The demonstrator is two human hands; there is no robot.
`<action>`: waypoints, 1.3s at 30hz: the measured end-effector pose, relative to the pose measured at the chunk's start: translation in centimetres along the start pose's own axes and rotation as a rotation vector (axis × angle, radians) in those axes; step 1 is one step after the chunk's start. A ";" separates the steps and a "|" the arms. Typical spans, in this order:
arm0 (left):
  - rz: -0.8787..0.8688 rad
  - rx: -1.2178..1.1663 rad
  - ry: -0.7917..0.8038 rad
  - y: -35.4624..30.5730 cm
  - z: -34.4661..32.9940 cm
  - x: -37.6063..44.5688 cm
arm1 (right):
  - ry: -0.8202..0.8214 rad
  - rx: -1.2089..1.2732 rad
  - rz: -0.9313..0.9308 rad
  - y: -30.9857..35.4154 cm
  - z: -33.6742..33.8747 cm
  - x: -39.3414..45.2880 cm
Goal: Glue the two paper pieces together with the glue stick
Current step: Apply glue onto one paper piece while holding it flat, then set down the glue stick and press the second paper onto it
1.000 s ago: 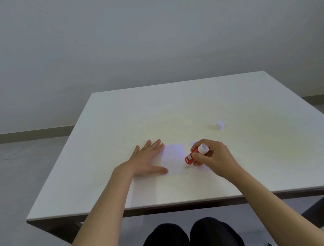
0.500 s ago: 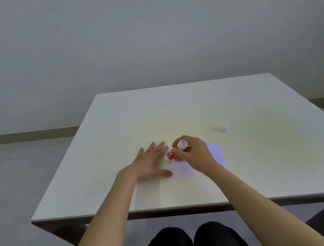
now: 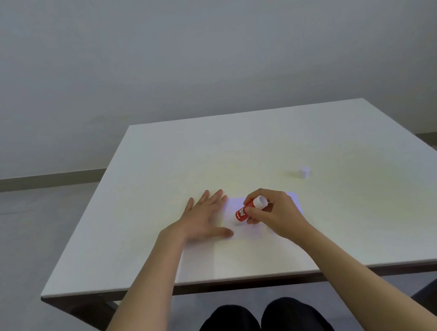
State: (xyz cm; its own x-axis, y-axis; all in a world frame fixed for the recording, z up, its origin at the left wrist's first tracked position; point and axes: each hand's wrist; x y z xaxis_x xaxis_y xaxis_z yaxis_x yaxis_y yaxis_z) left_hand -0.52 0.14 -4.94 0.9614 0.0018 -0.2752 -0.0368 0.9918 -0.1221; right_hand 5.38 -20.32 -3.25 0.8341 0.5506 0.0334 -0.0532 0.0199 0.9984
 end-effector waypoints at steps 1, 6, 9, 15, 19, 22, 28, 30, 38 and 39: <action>0.001 0.004 0.001 0.0 0.0 0.1 | -0.041 0.017 -0.002 -0.1 0.3 0.2; 0.001 -0.021 0.001 0.1 -0.1 0.0 | -0.238 0.103 0.002 -0.4 1.4 0.6; -0.005 -0.072 -0.011 0.2 -0.1 -0.2 | -0.272 0.417 -0.047 -0.1 1.8 0.3; 0.142 -0.426 0.031 -0.2 0.8 -0.8 | -0.283 1.058 -0.267 1.2 1.5 -0.5; 0.077 -0.760 -0.269 -2.1 1.7 -1.1 | -0.237 1.151 -0.258 2.2 0.1 -0.7; -0.004 -0.962 -0.431 -4.7 3.1 -1.1 | -0.171 1.225 -0.268 3.0 -1.6 -0.4; 0.127 -1.176 -0.699 -6.5 4.4 -1.2 | -0.121 1.101 -0.281 3.7 -3.5 0.0; 0.188 -1.119 -0.765 -5.6 4.9 -1.4 | -0.170 0.813 -0.265 3.5 -3.2 -0.2; 0.484 -0.615 -0.778 1.1 6.6 -0.5 | -0.024 -0.570 0.087 1.0 -1.7 -1.4; 0.504 -0.603 -0.765 1.6 6.2 -0.2 | 0.058 -0.722 0.124 0.7 -1.7 -1.4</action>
State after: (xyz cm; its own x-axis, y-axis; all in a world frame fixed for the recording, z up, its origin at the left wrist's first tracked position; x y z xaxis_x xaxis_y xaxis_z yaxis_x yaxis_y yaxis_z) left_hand 0.89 2.48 0.88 0.7058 0.6750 0.2149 -0.4002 0.6302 -0.6653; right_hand 3.22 -19.67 -2.63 0.7690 0.6276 0.1217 -0.5105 0.4882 0.7079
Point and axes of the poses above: each hand's wrist, its own x-axis towards the middle knuckle, its own z-axis out of the back of the hand, y = z × x, and after that the axes turned 14 degrees about x, right-handed
